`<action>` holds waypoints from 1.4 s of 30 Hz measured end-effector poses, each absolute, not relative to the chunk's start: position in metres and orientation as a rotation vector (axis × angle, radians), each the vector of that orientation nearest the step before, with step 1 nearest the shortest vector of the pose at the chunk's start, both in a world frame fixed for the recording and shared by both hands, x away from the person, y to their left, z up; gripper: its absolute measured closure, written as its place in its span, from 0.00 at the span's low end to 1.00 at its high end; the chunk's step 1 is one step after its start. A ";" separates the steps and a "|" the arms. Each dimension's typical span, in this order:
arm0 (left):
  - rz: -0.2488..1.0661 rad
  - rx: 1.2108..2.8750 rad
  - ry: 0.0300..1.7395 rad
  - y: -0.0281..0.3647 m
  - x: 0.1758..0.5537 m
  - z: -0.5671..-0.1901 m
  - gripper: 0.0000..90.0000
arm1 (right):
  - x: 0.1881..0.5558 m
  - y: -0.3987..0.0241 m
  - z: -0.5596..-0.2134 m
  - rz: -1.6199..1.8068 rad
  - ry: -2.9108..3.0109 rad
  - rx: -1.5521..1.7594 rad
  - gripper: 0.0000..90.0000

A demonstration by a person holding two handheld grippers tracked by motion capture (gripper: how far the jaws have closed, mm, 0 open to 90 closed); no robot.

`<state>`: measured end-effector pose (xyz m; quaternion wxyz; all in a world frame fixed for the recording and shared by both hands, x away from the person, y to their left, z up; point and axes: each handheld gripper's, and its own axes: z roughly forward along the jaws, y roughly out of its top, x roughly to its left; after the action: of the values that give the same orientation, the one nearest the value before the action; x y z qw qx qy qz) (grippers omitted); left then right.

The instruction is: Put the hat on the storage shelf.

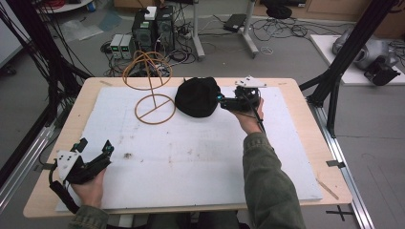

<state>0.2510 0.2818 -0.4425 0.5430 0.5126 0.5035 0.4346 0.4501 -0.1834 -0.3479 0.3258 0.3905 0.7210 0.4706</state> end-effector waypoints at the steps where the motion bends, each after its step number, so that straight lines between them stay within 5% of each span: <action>1: 1.032 1.217 1.196 0.282 0.251 -0.442 0.19 | 0.453 -0.180 -0.348 1.226 1.902 1.027 0.13; 42: 0.943 1.213 1.223 0.282 0.252 -0.445 0.19 | 0.519 -0.127 -0.409 1.153 2.052 1.228 0.13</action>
<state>0.2523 0.2820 -0.4451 0.5557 0.5135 0.5178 0.3992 0.5186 -0.1272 -0.4094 0.2408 0.4488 0.7502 0.4216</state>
